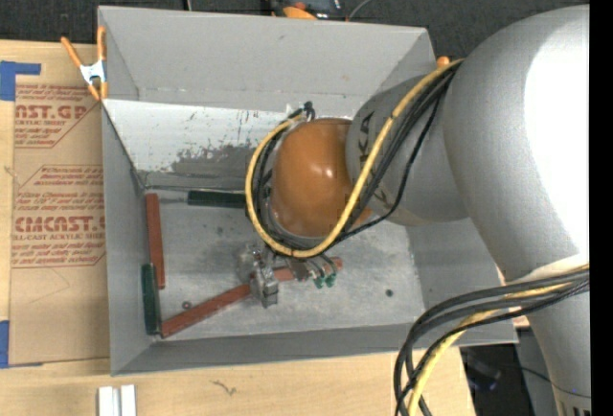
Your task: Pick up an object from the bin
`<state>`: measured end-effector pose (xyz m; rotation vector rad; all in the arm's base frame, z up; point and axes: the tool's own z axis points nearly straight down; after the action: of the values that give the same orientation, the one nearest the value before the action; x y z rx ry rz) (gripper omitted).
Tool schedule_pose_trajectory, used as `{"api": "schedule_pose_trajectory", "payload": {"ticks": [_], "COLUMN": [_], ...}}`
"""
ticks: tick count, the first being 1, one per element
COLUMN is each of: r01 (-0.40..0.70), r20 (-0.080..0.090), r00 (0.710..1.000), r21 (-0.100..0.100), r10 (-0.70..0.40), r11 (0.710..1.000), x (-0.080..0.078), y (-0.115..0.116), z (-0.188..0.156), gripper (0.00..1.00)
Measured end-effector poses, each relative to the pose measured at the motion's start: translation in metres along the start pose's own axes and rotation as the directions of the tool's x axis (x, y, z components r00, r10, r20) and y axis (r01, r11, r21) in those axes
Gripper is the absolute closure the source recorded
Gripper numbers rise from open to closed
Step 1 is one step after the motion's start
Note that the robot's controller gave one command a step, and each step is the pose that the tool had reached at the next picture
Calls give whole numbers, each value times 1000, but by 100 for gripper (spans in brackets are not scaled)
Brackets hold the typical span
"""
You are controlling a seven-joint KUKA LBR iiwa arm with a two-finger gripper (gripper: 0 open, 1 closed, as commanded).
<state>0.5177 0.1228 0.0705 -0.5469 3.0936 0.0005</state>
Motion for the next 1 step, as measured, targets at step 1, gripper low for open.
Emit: {"api": "schedule_pose_trajectory", "payload": {"ticks": [1], "r01": [13], "r20": [1], "r00": [1000], "r21": [-3], "r10": [-13], "r11": [1000], "x": [1], "y": [61], "z": [0], "gripper": [100]}}
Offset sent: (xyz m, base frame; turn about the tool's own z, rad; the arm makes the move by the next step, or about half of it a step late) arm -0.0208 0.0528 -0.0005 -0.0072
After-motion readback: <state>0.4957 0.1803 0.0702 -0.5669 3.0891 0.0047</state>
